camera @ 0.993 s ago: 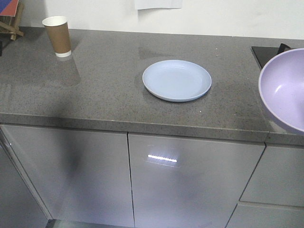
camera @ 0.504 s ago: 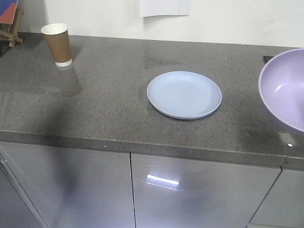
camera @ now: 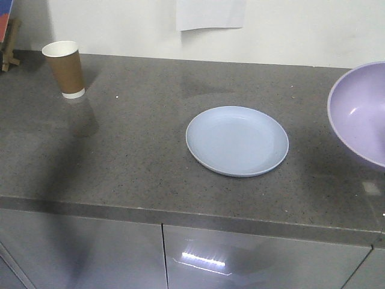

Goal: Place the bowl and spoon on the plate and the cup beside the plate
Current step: 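Drive toward the plate holding the spoon and bowl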

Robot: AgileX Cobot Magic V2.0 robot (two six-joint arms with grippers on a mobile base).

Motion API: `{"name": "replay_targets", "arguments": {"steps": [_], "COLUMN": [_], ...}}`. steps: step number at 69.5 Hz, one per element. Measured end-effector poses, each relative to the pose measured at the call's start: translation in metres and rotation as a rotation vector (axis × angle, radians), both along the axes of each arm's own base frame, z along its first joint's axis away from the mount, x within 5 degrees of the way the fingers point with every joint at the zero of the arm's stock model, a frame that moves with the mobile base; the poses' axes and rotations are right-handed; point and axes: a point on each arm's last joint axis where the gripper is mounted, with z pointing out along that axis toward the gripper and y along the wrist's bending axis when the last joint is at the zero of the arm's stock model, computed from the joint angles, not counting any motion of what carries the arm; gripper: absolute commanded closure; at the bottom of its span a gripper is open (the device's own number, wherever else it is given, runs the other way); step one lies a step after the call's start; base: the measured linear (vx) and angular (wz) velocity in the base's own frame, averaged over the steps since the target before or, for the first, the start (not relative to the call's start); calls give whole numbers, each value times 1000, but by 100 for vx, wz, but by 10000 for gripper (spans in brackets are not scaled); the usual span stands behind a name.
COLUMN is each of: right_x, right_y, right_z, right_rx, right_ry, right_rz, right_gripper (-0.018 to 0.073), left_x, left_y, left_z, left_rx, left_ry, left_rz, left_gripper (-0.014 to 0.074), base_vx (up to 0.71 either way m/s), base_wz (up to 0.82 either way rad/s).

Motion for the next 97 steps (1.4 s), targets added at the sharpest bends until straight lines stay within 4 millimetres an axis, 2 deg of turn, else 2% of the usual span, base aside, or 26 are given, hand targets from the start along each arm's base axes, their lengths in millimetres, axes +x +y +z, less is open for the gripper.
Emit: {"name": "replay_targets", "arguments": {"steps": [97], "right_x": [0], "right_y": [0], "right_z": [0], "right_rx": [0], "right_ry": [0], "right_rz": [0], "right_gripper": [565], "left_x": [0], "left_y": [0], "left_z": [0], "left_rx": [0], "left_ry": [0], "left_rz": [0], "left_gripper": [603], "base_vx": [9], "base_wz": [-4]}}
